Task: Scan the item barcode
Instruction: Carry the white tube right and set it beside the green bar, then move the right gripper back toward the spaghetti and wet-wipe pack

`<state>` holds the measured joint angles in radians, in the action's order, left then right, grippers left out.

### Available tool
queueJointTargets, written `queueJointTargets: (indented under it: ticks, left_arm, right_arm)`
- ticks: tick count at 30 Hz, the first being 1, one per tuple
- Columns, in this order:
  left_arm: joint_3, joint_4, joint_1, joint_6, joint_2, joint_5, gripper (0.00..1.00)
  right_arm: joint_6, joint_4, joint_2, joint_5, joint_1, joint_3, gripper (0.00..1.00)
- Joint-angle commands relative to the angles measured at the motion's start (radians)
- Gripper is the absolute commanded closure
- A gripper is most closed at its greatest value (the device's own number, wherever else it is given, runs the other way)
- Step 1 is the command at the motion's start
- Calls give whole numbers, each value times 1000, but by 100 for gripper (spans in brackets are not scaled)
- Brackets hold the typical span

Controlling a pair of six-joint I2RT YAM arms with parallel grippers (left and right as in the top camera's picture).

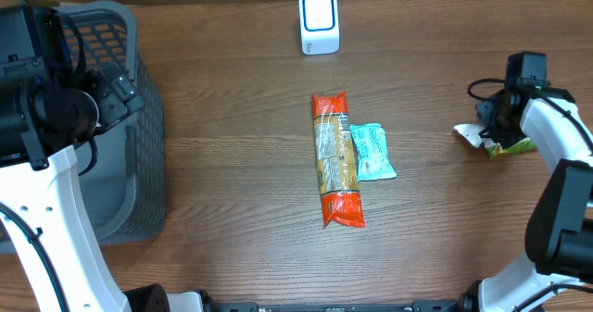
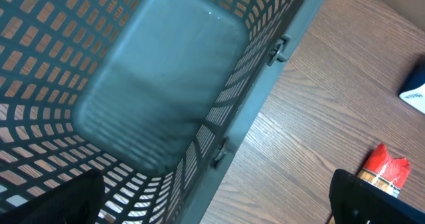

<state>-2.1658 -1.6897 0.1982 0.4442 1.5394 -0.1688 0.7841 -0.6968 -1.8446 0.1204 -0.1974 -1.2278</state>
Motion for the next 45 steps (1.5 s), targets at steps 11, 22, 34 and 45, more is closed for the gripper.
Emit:
queueJointTargets:
  ticks: [11,22,34,45]
  left_arm:
    - [0,0,5,-11,2,-14,1]
    - [0,0,5,-11,2,-14,0]
    - [0,0,5,-11,3,-14,1]
    - [0,0,5,-11,3,-14,0]
  right_arm:
    - [-381,-194,49,-308,-1,-174,33]
    - [-611,-448,88,-661,156,-339,18]
    - [-443,-264,30,-489,514,-112,29]
    - [-391,-172,25,-64,817,-98,32]
